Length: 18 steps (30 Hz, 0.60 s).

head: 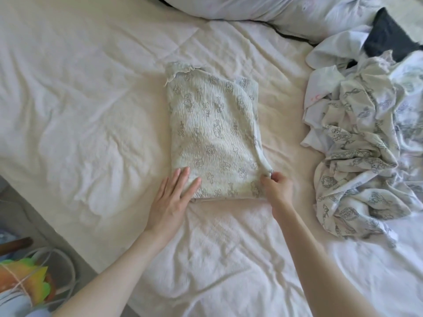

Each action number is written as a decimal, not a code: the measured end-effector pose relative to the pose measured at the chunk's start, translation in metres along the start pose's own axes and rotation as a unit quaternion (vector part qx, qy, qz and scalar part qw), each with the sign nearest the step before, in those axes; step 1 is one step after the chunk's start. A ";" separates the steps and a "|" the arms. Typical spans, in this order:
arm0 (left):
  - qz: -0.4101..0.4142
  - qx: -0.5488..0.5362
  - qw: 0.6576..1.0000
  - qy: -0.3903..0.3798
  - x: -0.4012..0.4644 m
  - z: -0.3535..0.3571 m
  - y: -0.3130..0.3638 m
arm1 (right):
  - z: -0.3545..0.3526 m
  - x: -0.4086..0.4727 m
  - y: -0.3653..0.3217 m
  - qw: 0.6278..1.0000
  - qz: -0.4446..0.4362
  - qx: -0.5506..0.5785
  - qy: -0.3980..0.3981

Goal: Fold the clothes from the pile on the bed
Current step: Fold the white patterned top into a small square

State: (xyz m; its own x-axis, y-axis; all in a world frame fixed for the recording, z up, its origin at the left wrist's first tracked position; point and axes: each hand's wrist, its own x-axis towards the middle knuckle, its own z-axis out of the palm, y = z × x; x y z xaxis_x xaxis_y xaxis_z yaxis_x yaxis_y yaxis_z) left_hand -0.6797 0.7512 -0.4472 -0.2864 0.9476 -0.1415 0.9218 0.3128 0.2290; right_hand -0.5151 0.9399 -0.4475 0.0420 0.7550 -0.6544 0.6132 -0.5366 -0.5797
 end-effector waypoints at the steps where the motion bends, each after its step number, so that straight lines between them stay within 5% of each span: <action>1: 0.010 0.016 1.000 -0.017 -0.001 0.002 0.000 | 0.002 0.001 0.001 1.000 0.001 -0.018 0.001; 6: 0.038 0.074 0.995 -0.057 0.005 0.004 -0.007 | 0.005 0.002 -0.003 0.998 0.021 0.023 -0.060; 14: 0.096 0.054 0.992 0.062 0.020 0.003 -0.016 | -0.007 -0.002 -0.007 0.984 0.086 0.107 -0.116; 18: 0.059 -0.083 0.995 -0.005 0.023 -0.015 -0.021 | -0.014 -0.020 -0.008 0.977 0.100 0.145 -0.123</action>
State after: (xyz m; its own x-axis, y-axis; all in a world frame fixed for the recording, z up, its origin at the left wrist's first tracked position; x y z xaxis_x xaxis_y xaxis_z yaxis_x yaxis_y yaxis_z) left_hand -0.7095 0.7674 -0.4405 -0.1758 0.9779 -0.1134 0.8923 0.2070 0.4011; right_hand -0.5099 0.9346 -0.4226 -0.0743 0.5311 -0.8441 0.3609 -0.7747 -0.5192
